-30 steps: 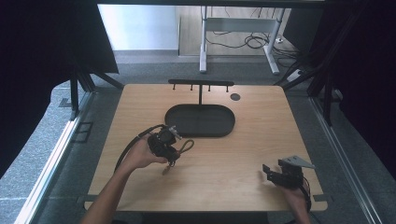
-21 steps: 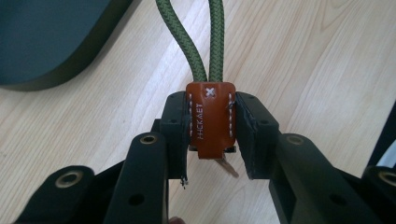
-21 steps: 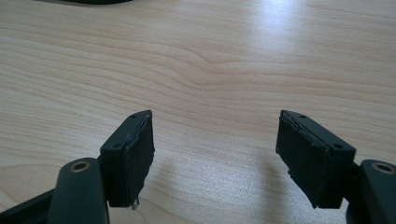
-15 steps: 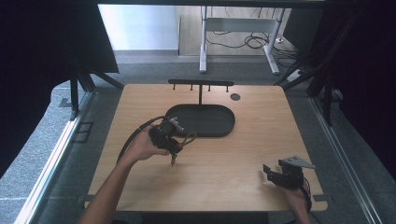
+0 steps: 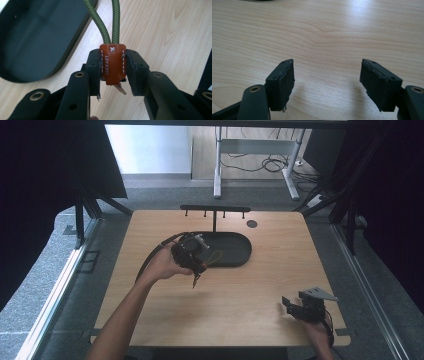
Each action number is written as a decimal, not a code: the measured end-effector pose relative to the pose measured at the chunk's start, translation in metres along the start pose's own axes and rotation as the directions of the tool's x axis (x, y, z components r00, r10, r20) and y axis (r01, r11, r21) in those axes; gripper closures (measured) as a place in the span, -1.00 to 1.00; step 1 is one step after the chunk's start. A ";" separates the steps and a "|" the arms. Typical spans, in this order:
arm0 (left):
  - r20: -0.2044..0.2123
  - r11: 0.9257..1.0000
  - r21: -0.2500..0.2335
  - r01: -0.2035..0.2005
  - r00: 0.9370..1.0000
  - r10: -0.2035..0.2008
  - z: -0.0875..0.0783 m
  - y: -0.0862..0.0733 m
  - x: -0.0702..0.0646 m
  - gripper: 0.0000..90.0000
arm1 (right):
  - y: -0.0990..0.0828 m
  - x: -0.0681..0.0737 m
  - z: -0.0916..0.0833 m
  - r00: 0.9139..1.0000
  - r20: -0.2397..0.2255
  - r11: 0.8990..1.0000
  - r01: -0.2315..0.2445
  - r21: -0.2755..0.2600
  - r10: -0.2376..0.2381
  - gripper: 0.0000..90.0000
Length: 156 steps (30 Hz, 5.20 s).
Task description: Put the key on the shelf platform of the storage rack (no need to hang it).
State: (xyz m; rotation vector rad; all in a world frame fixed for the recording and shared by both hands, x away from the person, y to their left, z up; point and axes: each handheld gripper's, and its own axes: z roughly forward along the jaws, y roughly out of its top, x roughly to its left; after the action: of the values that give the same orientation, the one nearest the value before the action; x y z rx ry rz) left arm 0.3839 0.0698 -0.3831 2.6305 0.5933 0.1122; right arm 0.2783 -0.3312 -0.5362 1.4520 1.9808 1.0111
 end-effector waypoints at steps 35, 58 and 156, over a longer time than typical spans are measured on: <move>-0.015 1.000 0.026 0.015 1.000 -0.014 0.006 0.040 0.029 0.48 | 0.000 -0.001 0.002 1.000 0.001 1.000 0.005 0.012 -0.005 -0.37; -0.025 0.999 0.052 0.005 1.000 -0.004 0.017 0.076 0.050 0.48 | -0.001 -0.001 0.002 1.000 -0.001 1.000 0.005 0.014 -0.005 -0.37; -0.146 0.997 0.020 0.074 0.987 -0.071 0.043 0.019 0.046 0.01 | 0.000 0.007 0.006 0.999 -0.018 0.997 0.036 0.061 -0.035 -0.38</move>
State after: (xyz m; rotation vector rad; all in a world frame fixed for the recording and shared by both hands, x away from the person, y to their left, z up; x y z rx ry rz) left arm 0.4399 0.0568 -0.4147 2.6374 0.7434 0.2781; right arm 0.2804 -0.3224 -0.5394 1.4393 2.0588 0.9582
